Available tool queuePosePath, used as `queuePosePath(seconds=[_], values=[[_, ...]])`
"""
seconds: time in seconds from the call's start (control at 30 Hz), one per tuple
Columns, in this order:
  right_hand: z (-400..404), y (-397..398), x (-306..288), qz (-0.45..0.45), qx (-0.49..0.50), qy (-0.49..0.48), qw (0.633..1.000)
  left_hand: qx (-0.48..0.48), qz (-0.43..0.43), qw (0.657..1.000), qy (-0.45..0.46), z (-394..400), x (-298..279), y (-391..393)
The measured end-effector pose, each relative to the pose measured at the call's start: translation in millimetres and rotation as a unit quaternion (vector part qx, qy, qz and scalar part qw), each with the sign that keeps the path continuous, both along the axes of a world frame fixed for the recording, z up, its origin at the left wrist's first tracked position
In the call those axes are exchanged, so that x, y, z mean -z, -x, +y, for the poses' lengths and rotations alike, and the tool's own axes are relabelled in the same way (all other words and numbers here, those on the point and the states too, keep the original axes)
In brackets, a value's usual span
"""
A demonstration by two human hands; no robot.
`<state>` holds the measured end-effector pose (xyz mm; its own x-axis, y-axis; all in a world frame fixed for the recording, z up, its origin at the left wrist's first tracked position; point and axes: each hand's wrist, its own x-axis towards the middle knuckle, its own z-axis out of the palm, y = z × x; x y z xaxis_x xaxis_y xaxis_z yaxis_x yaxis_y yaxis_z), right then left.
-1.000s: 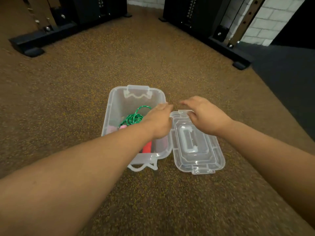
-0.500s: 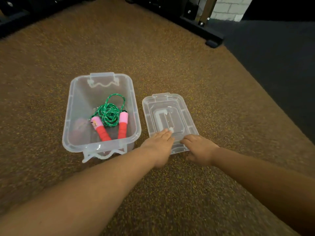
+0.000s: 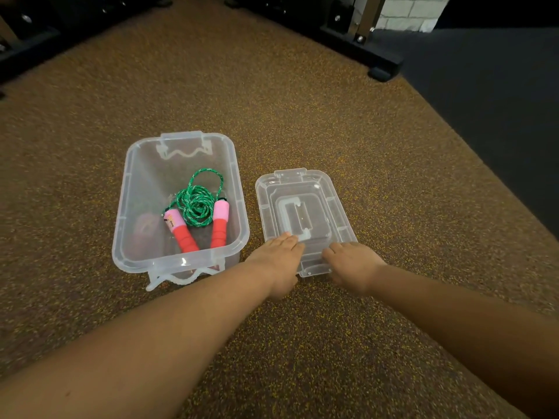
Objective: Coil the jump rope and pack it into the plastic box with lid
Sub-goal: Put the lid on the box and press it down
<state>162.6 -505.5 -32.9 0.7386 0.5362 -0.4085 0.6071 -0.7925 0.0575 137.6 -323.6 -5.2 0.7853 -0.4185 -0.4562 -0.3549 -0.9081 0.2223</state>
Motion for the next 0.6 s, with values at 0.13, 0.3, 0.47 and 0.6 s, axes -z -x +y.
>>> queuePosePath(seconds=[0.13, 0.3, 0.47, 0.6], values=[[-11.6, -13.8, -44.6, 0.01, 0.002, -0.082, 0.997, -0.002, -0.052, 0.998, 0.025, 1.6, -15.5, 1.1], [-26.2, -23.8, -108.5, -0.047, 0.034, -0.223, 0.973, -0.075, -0.164, 0.97, 0.166, 6.2, -54.8, -8.8], [-29.1, -26.4, -143.4, -0.033, 0.152, -0.429, 0.89, -0.132, -0.142, 0.932, 0.306, 21.7, -102.4, -27.6], [-28.9, -35.2, -153.4, 0.054, 0.244, -0.565, 0.786, -0.195, -0.063, 0.869, 0.449, 47.9, -128.0, -42.5]])
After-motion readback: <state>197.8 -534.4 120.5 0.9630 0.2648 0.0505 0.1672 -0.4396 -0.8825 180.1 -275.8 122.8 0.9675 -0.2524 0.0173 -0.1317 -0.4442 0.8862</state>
